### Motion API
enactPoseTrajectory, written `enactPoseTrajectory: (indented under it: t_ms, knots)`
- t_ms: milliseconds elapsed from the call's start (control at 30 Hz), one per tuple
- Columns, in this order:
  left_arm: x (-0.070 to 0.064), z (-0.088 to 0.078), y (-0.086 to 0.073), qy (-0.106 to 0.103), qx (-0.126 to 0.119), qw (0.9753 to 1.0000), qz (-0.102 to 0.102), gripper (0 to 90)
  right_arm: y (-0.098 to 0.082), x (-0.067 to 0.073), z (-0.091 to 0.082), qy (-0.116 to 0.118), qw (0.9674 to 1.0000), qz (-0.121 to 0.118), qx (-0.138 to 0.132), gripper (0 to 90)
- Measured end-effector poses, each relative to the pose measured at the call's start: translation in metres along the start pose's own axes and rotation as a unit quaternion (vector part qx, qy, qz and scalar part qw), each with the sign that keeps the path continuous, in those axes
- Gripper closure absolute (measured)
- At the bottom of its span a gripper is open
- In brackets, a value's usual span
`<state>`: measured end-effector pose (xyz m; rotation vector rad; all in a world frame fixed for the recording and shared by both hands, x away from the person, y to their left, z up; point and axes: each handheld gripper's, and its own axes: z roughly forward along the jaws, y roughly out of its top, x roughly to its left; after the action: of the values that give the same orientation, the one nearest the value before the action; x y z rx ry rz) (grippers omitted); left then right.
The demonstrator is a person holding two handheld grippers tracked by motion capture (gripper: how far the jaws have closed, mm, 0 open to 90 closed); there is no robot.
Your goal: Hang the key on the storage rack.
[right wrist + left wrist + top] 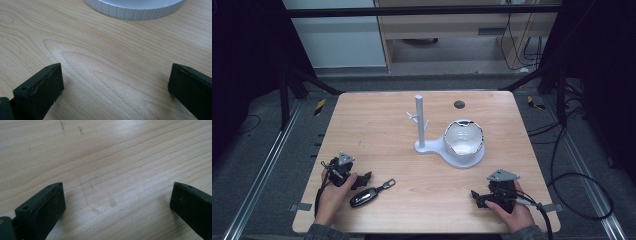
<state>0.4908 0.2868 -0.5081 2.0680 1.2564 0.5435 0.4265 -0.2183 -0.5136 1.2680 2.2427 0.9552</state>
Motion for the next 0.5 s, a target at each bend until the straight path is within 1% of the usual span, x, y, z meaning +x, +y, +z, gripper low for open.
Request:
enactPoseTrajectory:
  t_ms: [67,100,133,167,200,233,267,300,333,400,433,467,500]
  knots:
    - [-0.001,0.000,0.001,0.002,0.003,1.0000,-0.001,0.0,0.000,0.000,0.000,0.001,1.0000,-0.001,0.000,0.4]
    - [-0.001,-0.001,0.002,-0.001,0.005,1.0000,0.001,1.1,0.001,0.000,0.000,0.002,1.0000,-0.003,0.000,0.4]
    - [-0.002,-0.001,0.003,-0.004,0.000,1.0000,-0.003,3.1,0.001,-0.001,0.001,0.004,1.0000,-0.005,0.000,0.4]
    - [-0.002,-0.003,0.004,-0.007,-0.008,0.9999,-0.007,5.6,0.001,-0.001,0.001,0.004,1.0000,-0.005,0.000,0.4]
    - [-0.002,-0.006,0.006,-0.008,-0.021,0.9997,-0.010,6.2,0.001,-0.001,0.001,0.004,1.0000,-0.006,0.000,0.4]
    - [-0.003,-0.010,0.007,-0.008,-0.032,0.9994,-0.009,6.1,0.001,-0.001,0.001,0.004,1.0000,-0.006,0.000,0.4]
    - [-0.003,-0.010,0.007,-0.008,-0.032,0.9994,-0.009,6.1,0.001,-0.001,0.001,0.004,1.0000,-0.005,0.000,0.4]
    - [-0.006,-0.018,0.008,-0.008,-0.047,0.9988,-0.007,6.2,0.001,-0.001,0.001,0.003,1.0000,-0.004,0.000,0.4]
    - [-0.008,-0.022,0.008,-0.011,-0.052,0.9986,-0.002,6.3,0.001,0.000,0.001,0.002,1.0000,-0.003,0.000,0.4]
    - [-0.016,-0.030,0.009,-0.029,-0.058,0.9979,0.002,6.5,0.002,0.000,0.002,0.000,1.0000,0.001,0.000,0.4]
    - [-0.020,-0.033,0.010,-0.044,-0.058,0.9973,0.008,6.5,0.002,0.000,0.002,-0.001,1.0000,-0.001,0.000,0.4]
    - [-0.026,-0.036,0.012,-0.071,-0.053,0.9959,0.015,6.9,0.002,0.000,0.002,-0.002,1.0000,0.000,0.000,0.4]
    - [-0.026,-0.036,0.012,-0.071,-0.053,0.9959,0.015,8.2,0.002,0.000,0.002,-0.002,1.0000,0.002,0.000,0.4]
